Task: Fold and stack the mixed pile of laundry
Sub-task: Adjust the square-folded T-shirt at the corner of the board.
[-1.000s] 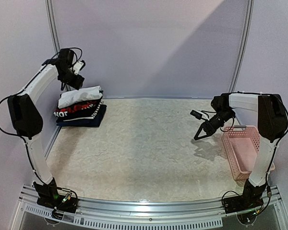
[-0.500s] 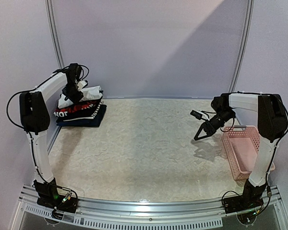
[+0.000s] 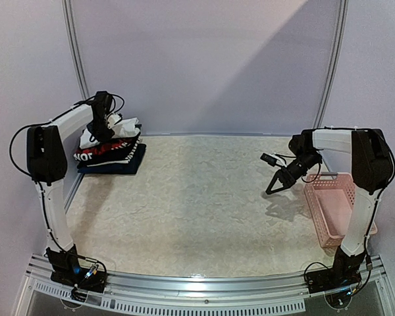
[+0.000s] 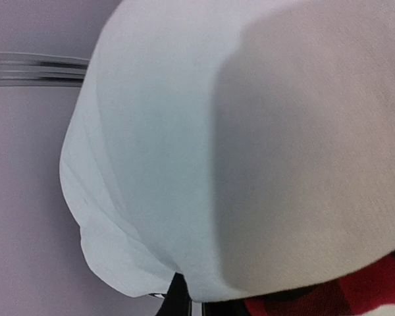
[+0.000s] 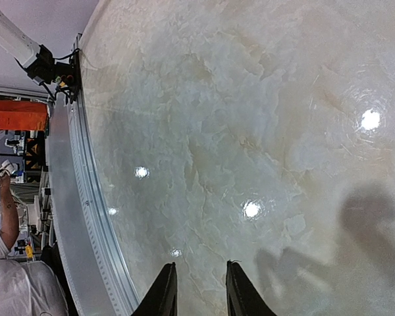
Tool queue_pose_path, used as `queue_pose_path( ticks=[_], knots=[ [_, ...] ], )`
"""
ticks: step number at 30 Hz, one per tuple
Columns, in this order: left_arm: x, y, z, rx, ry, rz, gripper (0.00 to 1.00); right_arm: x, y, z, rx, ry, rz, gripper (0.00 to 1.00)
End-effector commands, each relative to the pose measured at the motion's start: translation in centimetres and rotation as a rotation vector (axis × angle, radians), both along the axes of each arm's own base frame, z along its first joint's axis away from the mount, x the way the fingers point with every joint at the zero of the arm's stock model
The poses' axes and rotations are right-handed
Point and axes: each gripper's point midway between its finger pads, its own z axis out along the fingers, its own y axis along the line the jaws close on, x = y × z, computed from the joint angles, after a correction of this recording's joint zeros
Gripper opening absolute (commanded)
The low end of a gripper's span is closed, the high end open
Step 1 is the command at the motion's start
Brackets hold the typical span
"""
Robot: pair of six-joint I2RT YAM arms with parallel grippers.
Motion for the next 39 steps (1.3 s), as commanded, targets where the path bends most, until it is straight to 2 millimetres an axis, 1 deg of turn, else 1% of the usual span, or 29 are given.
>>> queue_pose_path(
  ticks=[1,2,3,4,6,8,12,14,16,18,20,23,25,27,29,31,34,35,36,38,39],
  knots=[
    [-1.4,-0.6,2.3,-0.015,-0.056,-0.138,0.0,0.0,0.1,-0.2,0.021,0.006,0.014,0.25],
    [-1.4,-0.5,3.0,-0.004,-0.095,-0.179,0.0,0.0,0.2,-0.2,0.023,0.008,0.014,0.25],
    [-2.0,-0.2,3.2,0.024,-0.094,-0.206,0.0,-0.1,0.2,-0.1,0.028,0.011,0.014,0.25],
    [-2.2,0.6,3.4,0.054,-0.101,-0.213,0.0,-0.1,0.3,0.0,0.033,0.015,0.012,0.25],
    [-2.6,1.9,3.8,0.045,-0.114,-0.195,0.0,-0.2,0.4,0.1,0.046,0.026,0.015,0.25],
    [-2.6,1.9,4.0,0.043,-0.12,-0.204,0.0,-0.3,0.5,0.1,0.054,0.034,0.017,0.25],
    [-3.1,2.8,3.8,0.14,-0.101,-0.232,0.0,-0.4,0.6,0.4,0.063,0.034,0.018,0.25],
    [-3.2,3.6,4.5,0.208,-0.123,-0.227,0.0,-0.4,0.7,0.5,0.069,0.035,0.019,0.25],
    [-3.2,4.3,5.2,0.232,-0.152,-0.211,0.0,-0.4,0.7,0.6,0.074,0.034,0.018,0.25],
    [-3.6,4.6,4.6,0.232,-0.133,-0.224,0.0,-0.4,0.7,0.5,0.076,0.035,0.021,0.25],
    [-4.0,5.2,4.3,0.284,-0.119,-0.214,0.0,-0.4,0.7,0.6,0.079,0.041,0.023,0.25],
    [-4.4,6.9,6.0,0.359,-0.172,-0.145,0.0,-0.5,0.8,0.7,0.086,0.043,0.024,0.25],
    [-4.7,7.6,6.7,0.344,-0.193,-0.118,0.0,-0.5,0.8,0.8,0.088,0.039,0.024,0.25],
    [-4.9,7.7,7.1,0.328,-0.203,-0.112,0.0,-0.4,0.8,0.9,0.087,0.034,0.022,0.26],
    [-5.0,7.6,7.1,0.332,-0.198,-0.109,0.0,-0.4,0.8,1.0,0.086,0.032,0.02,0.26],
    [-5.1,7.0,7.0,0.308,-0.199,-0.117,0.01,-0.4,0.7,1.2,0.082,0.021,0.019,0.27],
    [-5.3,5.8,6.7,0.305,-0.198,-0.12,0.33,-0.3,0.6,1.6,0.072,-0.012,0.016,0.3],
    [-5.3,4.7,6.8,0.314,-0.205,-0.135,0.42,-0.3,0.6,1.8,0.069,-0.022,0.014,0.31],
    [-5.3,3.8,6.9,0.323,-0.209,-0.145,0.48,-0.1,0.5,2.1,0.065,-0.036,0.013,0.33],
    [-5.5,2.1,7.2,0.341,-0.204,-0.155,0.56,0.2,0.4,2.9,0.058,-0.075,0.011,0.4],
    [-5.6,0.9,7.5,0.345,-0.205,-0.158,0.59,0.4,0.4,3.4,0.052,-0.096,0.008,0.54]
  ],
)
